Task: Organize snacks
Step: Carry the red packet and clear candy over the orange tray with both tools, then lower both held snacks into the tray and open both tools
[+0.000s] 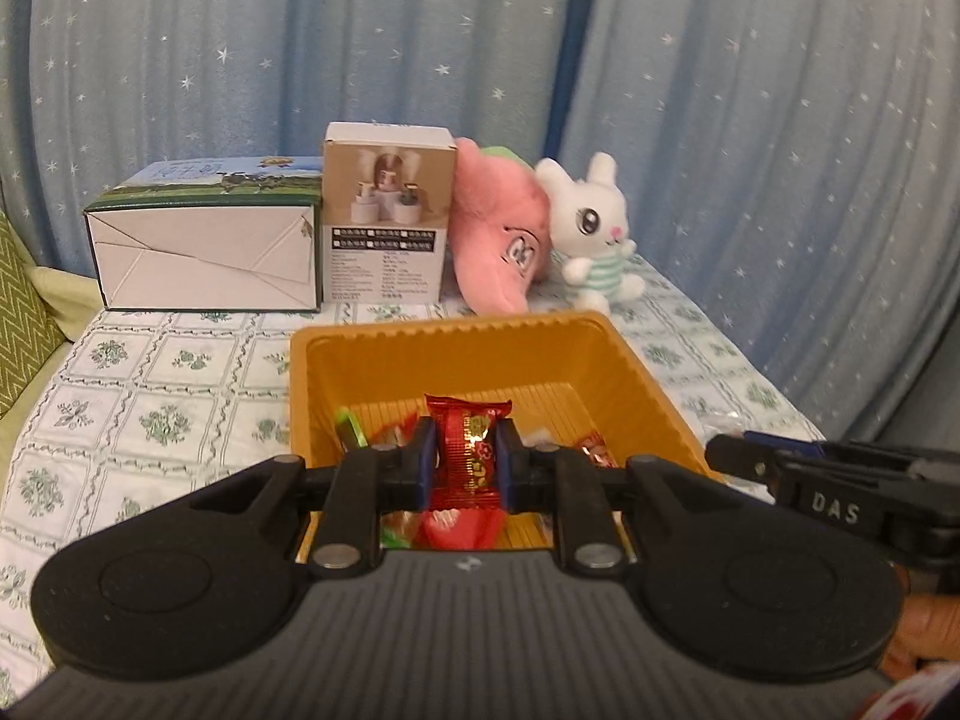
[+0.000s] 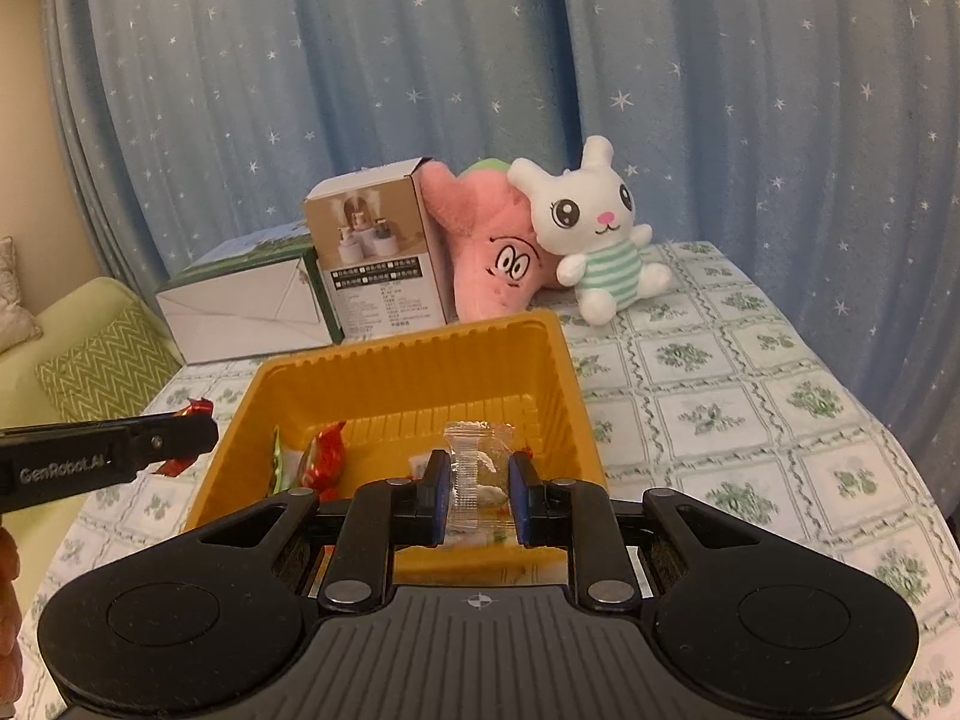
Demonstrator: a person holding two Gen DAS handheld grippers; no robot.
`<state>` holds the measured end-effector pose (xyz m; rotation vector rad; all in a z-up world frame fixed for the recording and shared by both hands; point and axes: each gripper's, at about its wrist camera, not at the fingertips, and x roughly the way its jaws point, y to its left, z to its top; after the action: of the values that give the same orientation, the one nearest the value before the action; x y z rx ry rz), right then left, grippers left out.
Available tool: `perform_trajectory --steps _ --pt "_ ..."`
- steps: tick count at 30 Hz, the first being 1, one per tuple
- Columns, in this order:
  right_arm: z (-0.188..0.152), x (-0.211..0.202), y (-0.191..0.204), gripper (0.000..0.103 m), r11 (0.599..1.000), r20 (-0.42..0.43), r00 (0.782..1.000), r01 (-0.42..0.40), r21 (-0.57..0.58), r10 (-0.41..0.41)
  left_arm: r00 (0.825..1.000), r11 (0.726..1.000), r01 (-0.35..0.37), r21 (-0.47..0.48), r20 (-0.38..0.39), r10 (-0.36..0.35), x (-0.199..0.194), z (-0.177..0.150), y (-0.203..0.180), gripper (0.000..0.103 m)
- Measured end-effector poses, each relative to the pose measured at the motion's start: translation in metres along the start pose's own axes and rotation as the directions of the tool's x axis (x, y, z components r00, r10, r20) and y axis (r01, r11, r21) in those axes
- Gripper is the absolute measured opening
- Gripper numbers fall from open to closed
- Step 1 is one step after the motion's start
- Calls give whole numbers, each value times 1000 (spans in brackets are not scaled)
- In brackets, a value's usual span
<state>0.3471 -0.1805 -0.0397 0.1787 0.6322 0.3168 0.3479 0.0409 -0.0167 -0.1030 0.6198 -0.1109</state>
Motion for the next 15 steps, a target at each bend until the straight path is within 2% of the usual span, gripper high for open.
perform_trajectory --steps 7,15 --pt "14 30 -4 21 1000 -8 1000 3 11 -3 1000 997 7 -73 -5 -8 28 11 12 18" --pt "23 66 -5 21 1000 -33 999 7 30 -6 1000 999 -5 -50 -11 4 54 20 11 18"
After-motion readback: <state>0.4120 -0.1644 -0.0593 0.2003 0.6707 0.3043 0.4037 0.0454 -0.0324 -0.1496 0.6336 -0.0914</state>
